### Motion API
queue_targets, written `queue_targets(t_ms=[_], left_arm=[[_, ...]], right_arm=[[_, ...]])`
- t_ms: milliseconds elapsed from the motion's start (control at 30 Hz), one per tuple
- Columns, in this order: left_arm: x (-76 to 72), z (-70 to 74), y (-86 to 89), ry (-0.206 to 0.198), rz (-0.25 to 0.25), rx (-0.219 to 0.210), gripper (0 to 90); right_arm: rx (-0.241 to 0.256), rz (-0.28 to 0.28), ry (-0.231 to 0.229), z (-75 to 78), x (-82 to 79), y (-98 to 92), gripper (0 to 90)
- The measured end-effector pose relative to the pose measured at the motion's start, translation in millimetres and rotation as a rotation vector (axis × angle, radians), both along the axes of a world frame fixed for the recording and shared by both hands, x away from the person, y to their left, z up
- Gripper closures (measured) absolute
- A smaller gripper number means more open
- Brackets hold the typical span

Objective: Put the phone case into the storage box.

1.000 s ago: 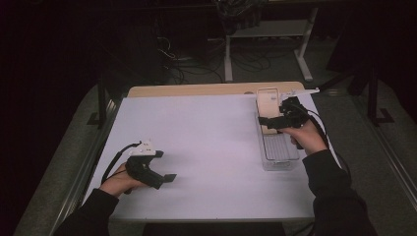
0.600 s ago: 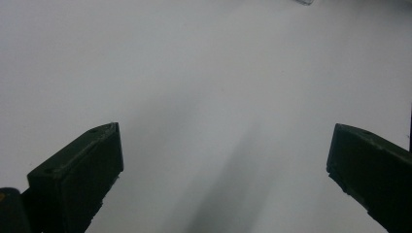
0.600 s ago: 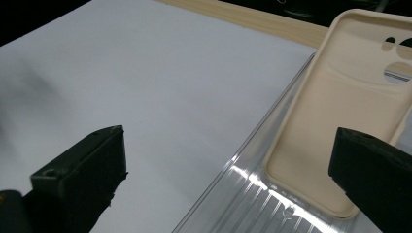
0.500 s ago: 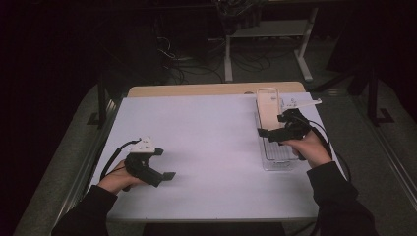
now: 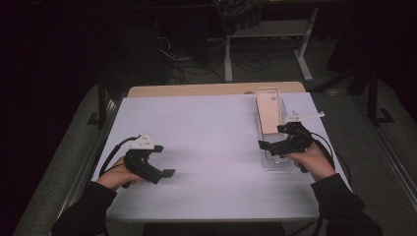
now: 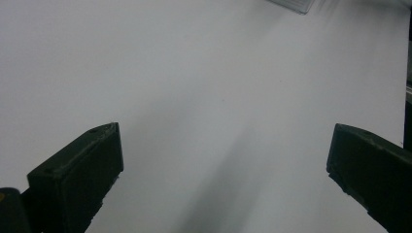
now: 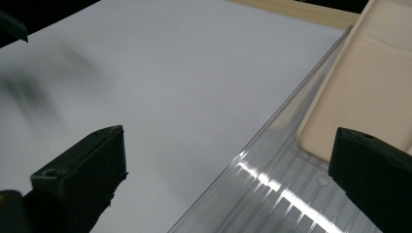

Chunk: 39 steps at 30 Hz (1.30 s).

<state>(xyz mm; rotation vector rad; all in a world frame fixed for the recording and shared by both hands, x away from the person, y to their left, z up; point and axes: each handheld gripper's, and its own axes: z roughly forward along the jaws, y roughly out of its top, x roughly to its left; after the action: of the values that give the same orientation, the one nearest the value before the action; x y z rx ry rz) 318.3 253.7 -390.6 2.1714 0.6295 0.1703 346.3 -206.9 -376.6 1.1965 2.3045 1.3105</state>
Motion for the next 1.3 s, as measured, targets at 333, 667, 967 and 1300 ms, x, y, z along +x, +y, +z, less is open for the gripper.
queue_targets(t_ms=[333, 667, 967, 1300], left_arm=[[-0.4, 1.4, 0.5, -0.011, 0.003, -0.015, 0.0], [-2.4, -0.1, 1.3, -0.019, -0.009, -0.006, 0.0], [-4.1, 0.9, 2.6, -0.032, -0.009, -0.008, 0.0], [-5.3, -0.4, 3.4, -0.032, -0.012, -0.007, 0.0]], right_arm=[[0.003, 0.033, -0.017, -11.6, -16.6, -5.9, 0.0], [0.002, 0.066, -0.002, -20.8, -33.4, -5.5, 0.0], [-0.015, 0.089, 0.004, -27.1, -42.9, -6.5, 0.0], [-0.02, 0.103, 0.016, -32.2, -47.7, -7.3, 0.0]])
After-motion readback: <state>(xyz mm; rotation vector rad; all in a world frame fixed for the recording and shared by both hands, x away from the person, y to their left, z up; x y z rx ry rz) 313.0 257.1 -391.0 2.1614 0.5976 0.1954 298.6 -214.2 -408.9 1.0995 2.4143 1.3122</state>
